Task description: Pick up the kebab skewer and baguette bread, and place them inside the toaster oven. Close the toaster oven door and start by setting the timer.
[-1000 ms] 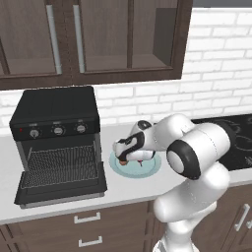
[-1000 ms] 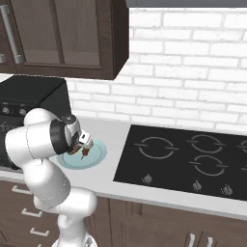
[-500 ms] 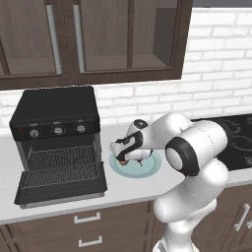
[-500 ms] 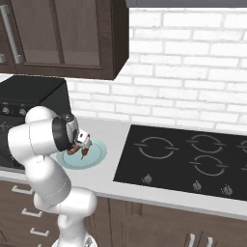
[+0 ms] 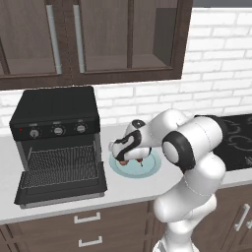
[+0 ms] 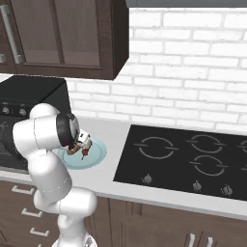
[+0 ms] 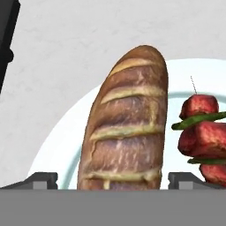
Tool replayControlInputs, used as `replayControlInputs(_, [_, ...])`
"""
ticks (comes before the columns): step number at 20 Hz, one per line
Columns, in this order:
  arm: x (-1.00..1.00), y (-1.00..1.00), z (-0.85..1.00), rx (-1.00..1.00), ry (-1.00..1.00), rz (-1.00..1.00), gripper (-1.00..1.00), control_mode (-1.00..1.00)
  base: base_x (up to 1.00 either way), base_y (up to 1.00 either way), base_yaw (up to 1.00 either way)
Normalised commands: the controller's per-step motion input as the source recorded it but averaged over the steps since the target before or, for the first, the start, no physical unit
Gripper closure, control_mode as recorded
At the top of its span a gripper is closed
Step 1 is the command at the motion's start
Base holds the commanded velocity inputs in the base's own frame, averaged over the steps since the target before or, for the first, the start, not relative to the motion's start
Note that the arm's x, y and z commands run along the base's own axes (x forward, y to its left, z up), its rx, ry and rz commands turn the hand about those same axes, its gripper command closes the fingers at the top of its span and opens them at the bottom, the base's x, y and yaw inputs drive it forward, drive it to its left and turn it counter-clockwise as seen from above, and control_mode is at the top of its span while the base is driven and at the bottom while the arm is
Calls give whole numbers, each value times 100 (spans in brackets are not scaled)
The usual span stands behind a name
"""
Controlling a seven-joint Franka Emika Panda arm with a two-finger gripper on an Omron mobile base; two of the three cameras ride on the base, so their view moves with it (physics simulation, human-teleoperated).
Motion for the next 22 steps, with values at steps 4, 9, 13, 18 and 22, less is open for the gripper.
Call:
replayControlInputs(4, [9,0,-20,0,2,-2,-100,-100,0,0,0])
replayControlInputs(9, [3,1,-18,0,2,-2,100,-100,0,0,0])
replayControlInputs(13, [0,0,-1,0,1,-1,100,-100,0,0,0])
replayControlInputs(18, [-5,0,36,0,0,-5,100,-100,0,0,0])
replayControlInputs(22, [-53,-5,86,0,-3,-4,100,-100,0,0,0])
